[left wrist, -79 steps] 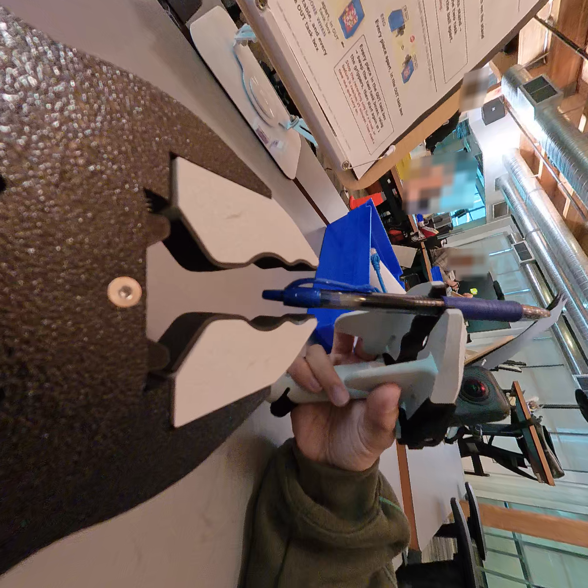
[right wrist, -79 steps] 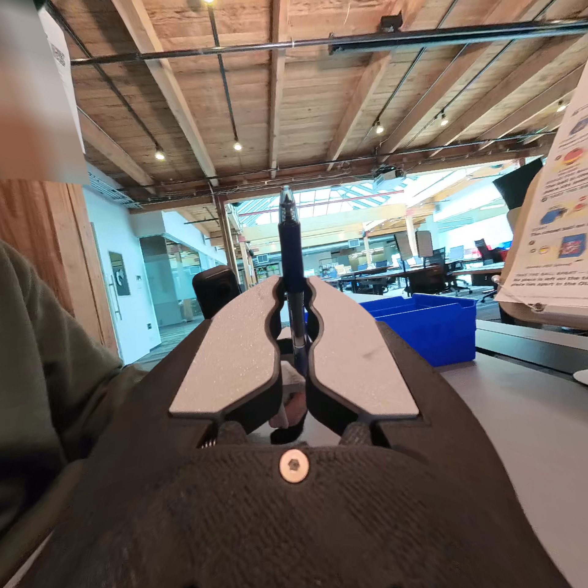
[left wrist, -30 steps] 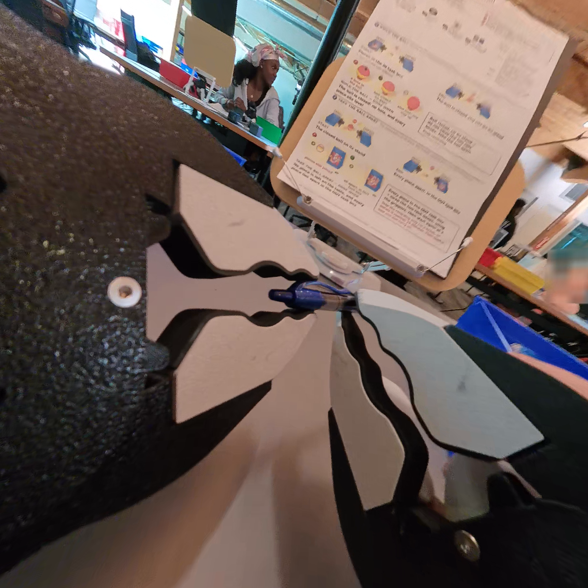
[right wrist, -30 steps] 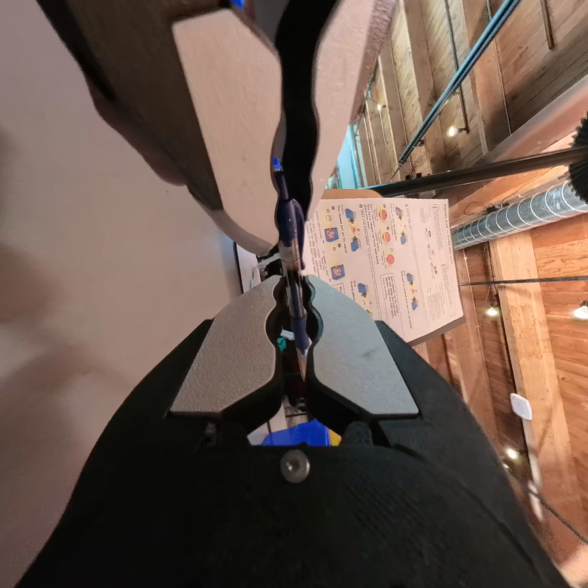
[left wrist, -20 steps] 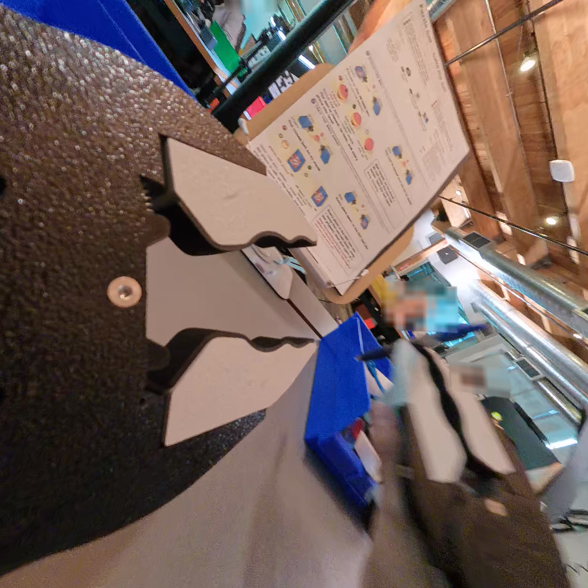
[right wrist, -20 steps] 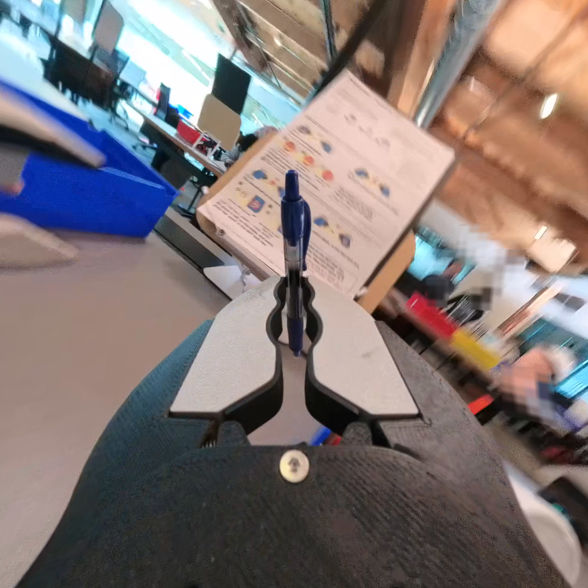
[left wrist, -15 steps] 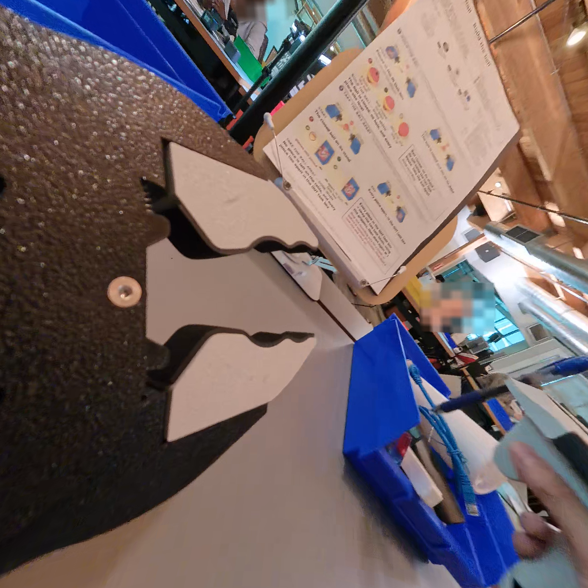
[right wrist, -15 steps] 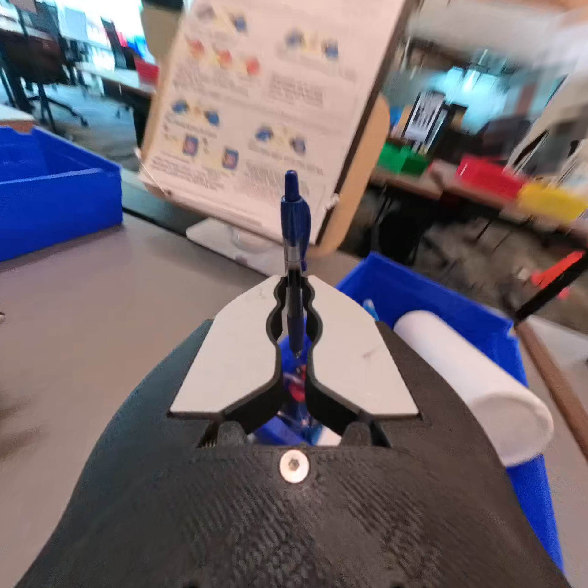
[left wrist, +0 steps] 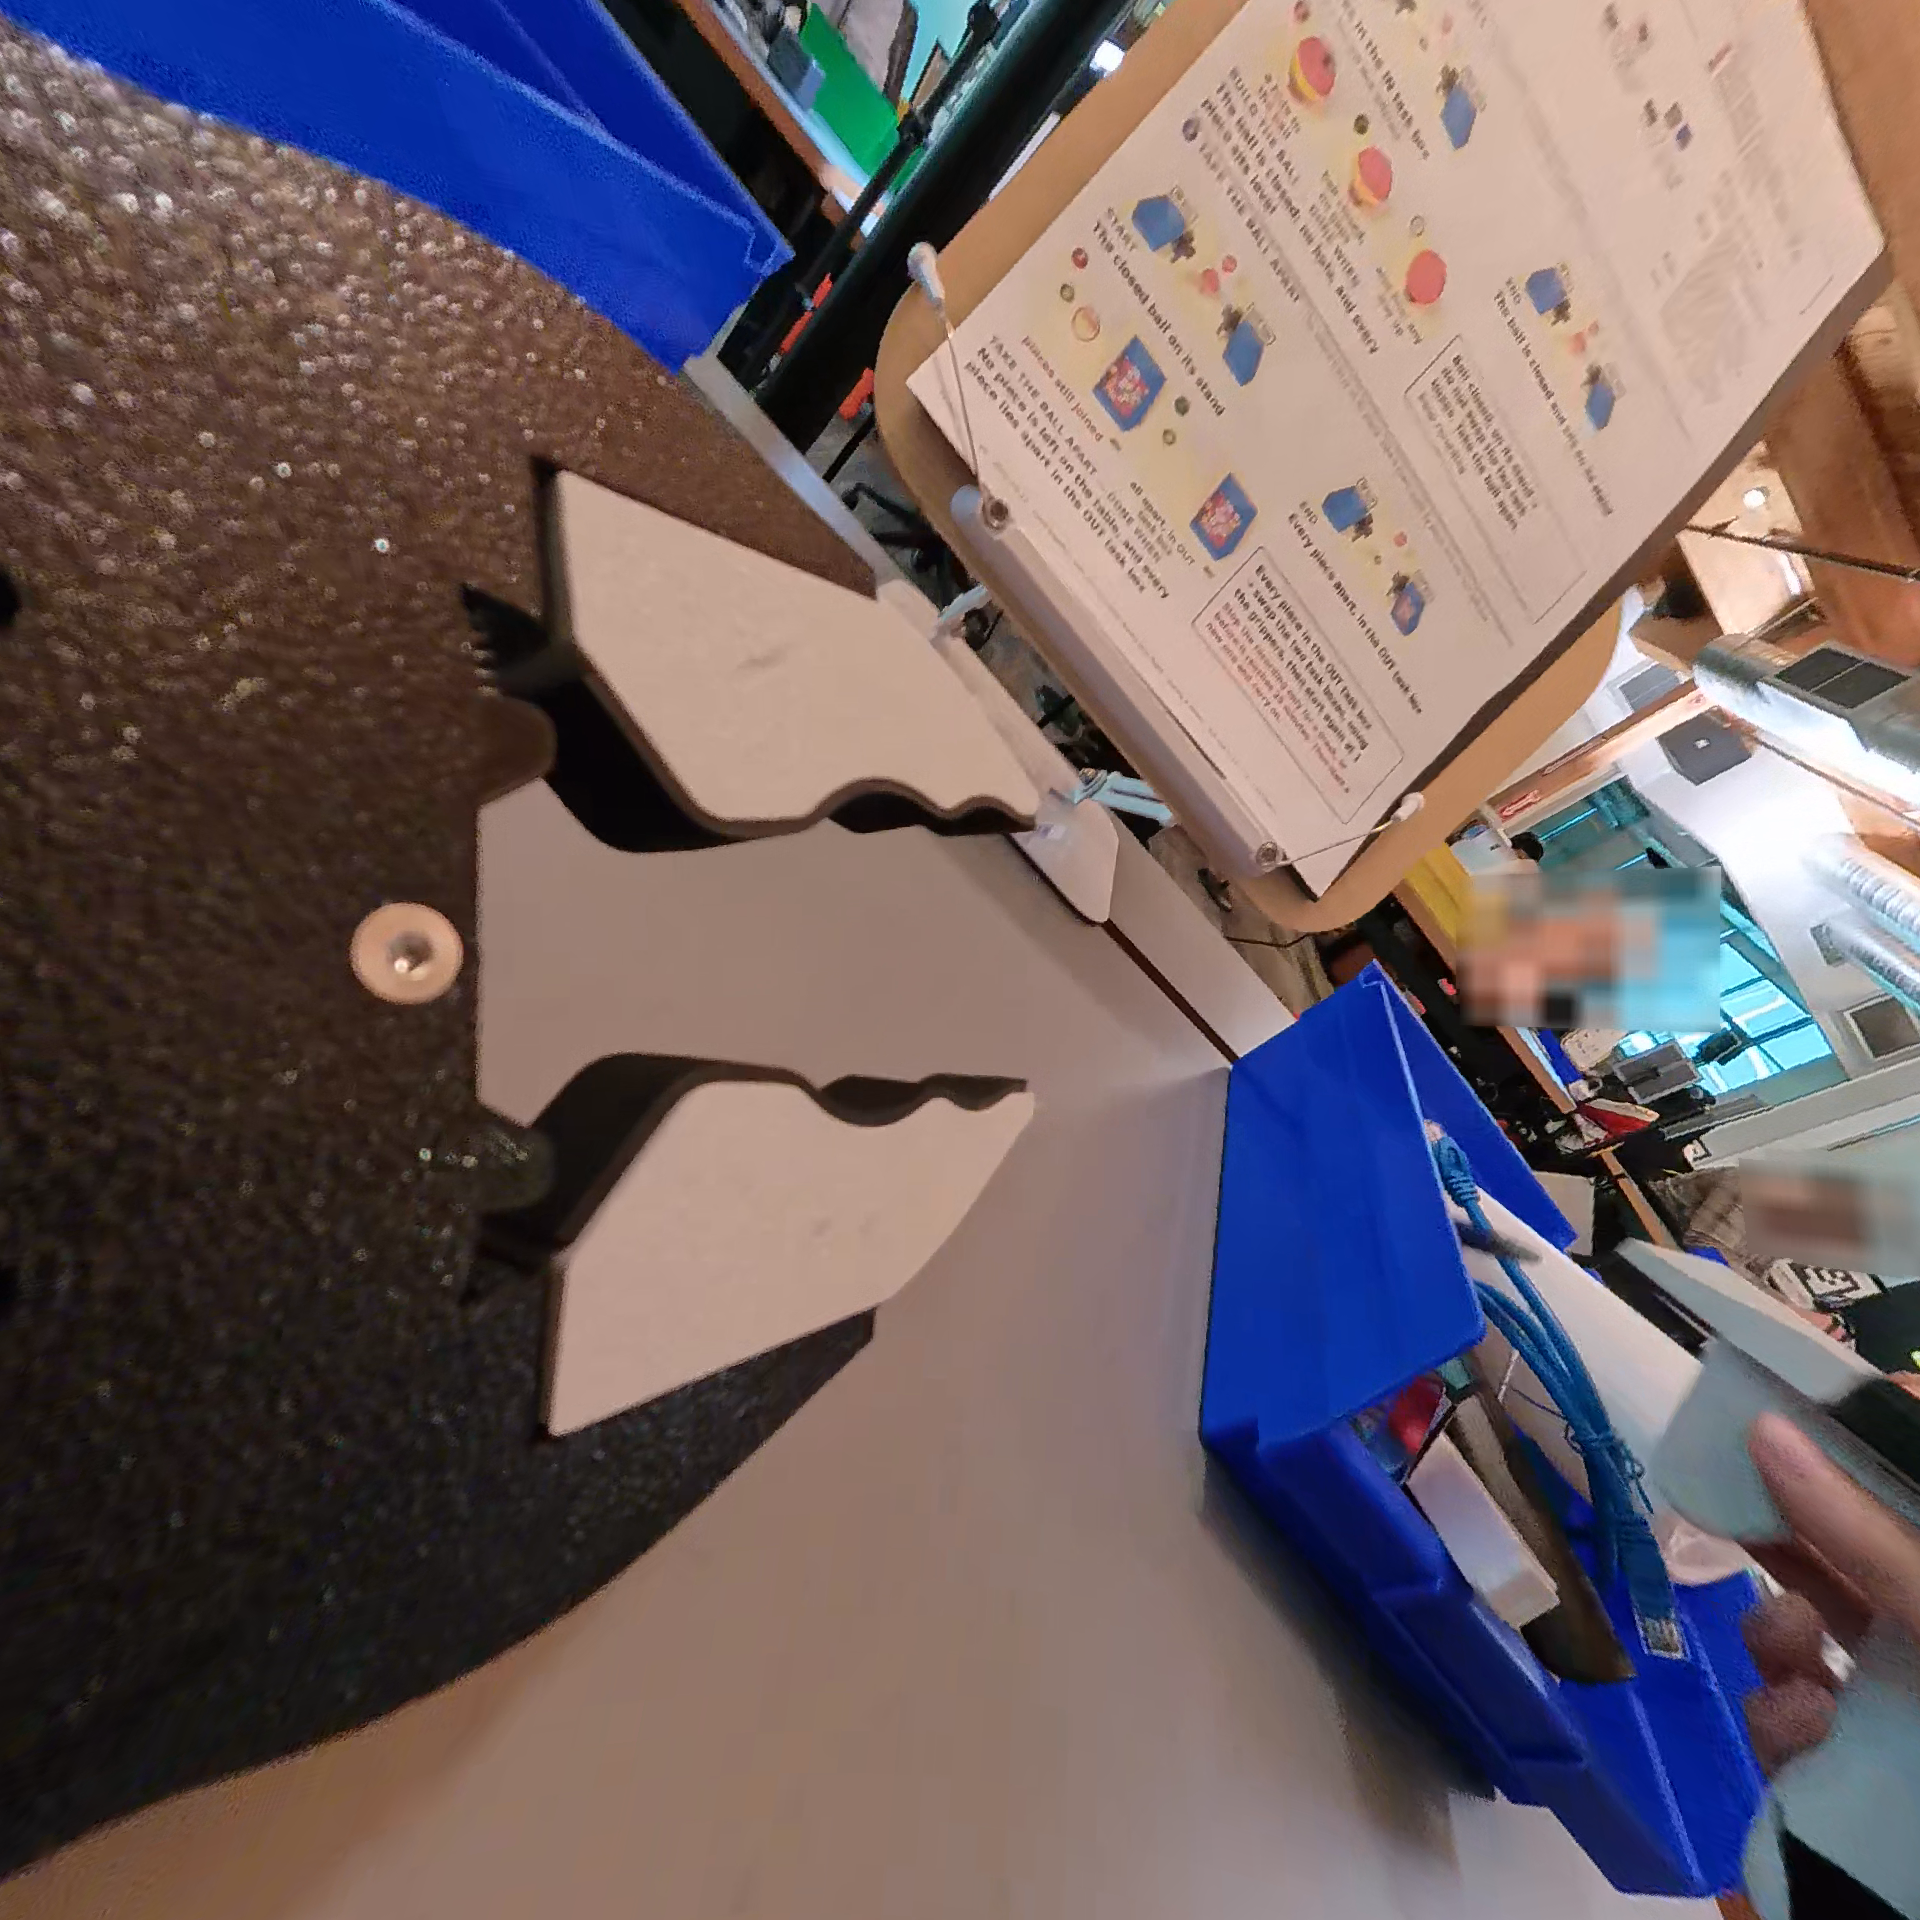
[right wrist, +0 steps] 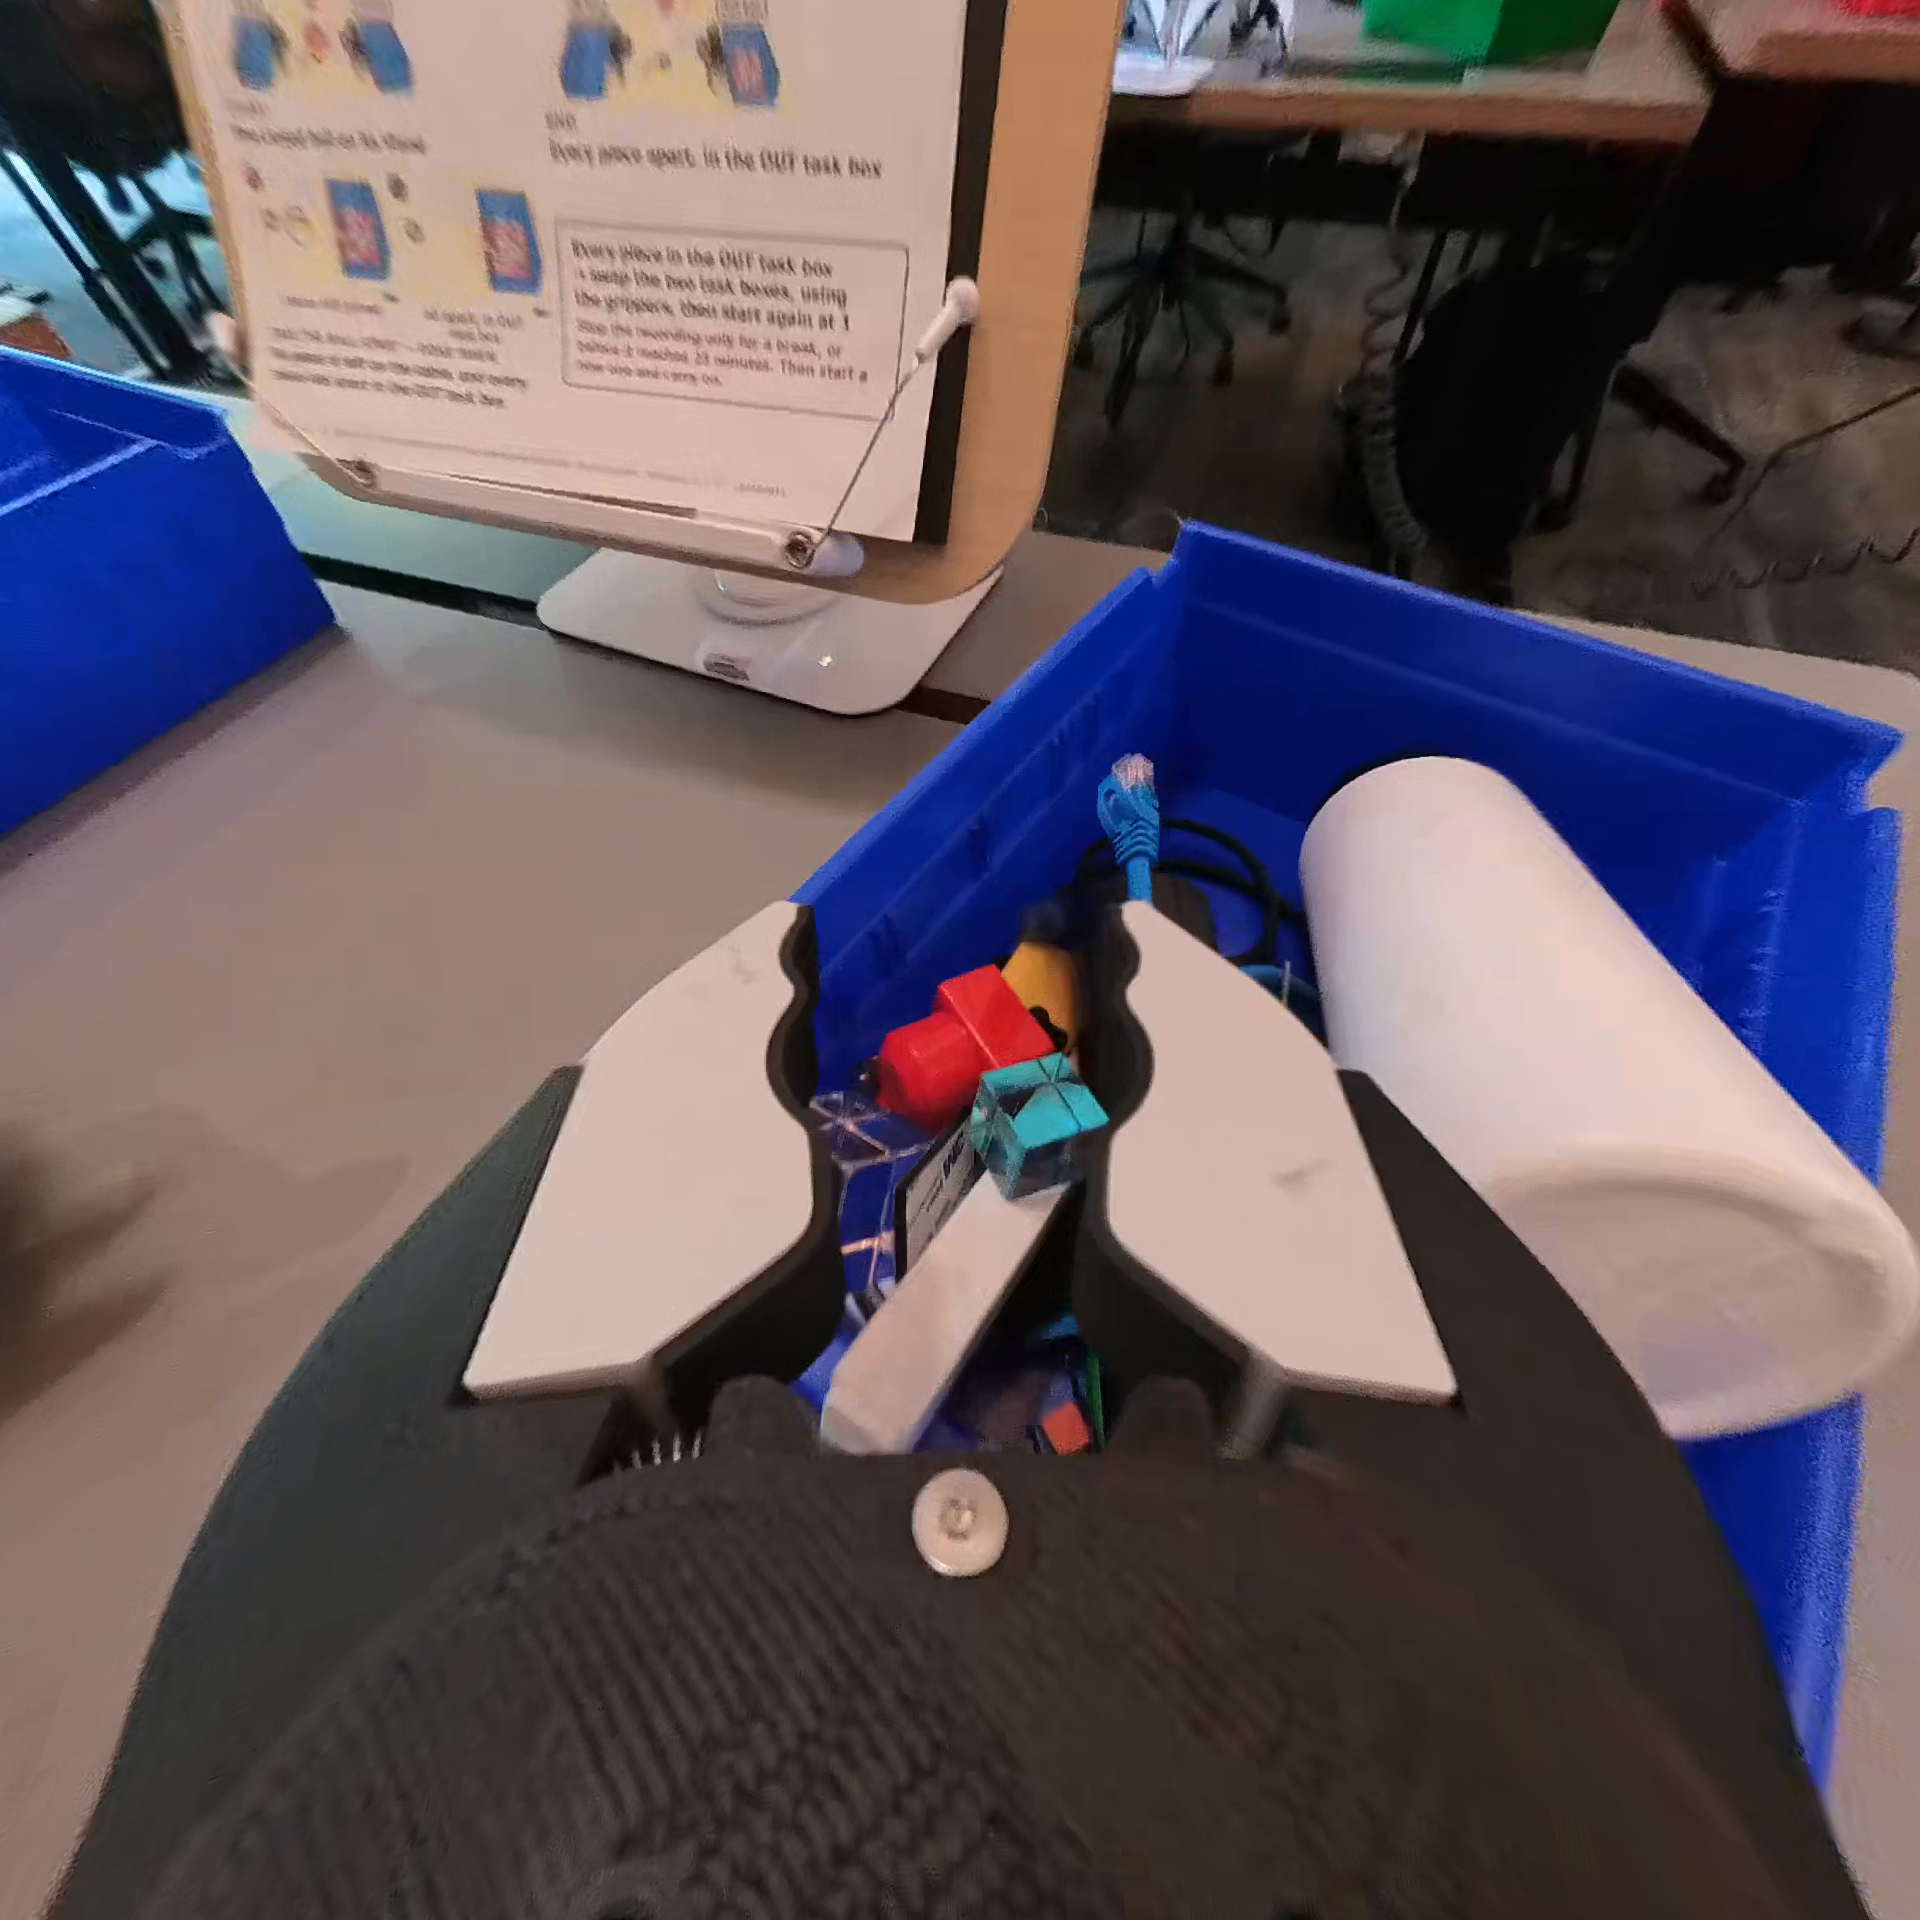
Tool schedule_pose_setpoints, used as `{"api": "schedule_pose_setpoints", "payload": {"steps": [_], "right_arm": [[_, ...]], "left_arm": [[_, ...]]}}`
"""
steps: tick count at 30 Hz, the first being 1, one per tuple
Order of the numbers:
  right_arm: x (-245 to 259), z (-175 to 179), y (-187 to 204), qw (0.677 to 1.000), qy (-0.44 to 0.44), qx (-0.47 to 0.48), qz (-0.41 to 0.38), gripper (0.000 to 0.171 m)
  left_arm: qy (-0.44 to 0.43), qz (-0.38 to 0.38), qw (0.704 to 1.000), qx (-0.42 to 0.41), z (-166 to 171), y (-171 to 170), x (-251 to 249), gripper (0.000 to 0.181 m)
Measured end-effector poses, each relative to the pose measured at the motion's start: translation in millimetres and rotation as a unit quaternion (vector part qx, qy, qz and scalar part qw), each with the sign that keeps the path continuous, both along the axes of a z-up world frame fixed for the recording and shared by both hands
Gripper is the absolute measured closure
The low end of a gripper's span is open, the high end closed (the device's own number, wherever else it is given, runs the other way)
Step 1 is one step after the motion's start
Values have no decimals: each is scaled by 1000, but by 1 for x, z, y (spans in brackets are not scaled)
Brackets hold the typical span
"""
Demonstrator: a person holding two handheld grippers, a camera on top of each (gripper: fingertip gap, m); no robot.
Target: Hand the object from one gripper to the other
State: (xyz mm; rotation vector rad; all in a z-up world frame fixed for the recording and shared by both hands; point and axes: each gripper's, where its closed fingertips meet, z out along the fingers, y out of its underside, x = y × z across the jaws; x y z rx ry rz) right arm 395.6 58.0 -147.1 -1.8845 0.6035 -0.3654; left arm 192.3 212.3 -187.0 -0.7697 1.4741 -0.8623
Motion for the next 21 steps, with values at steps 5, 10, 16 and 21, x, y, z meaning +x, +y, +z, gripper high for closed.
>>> {"api": "schedule_pose_setpoints", "payload": {"steps": [5,10,16,21], "right_arm": [[-48,10,-48,996,-66,61,0,118],[-82,-13,-107,989,-84,93,-78,128],[-103,-16,-126,997,-60,13,-52,124],[-122,18,-133,999,-31,-19,-4,122]], "left_arm": [[61,5,995,-79,-10,-3,8,138],[186,-33,942,-279,7,-59,53,129],[284,-6,919,-275,25,-103,153,113],[381,62,892,-236,-4,-103,207,108]]}}
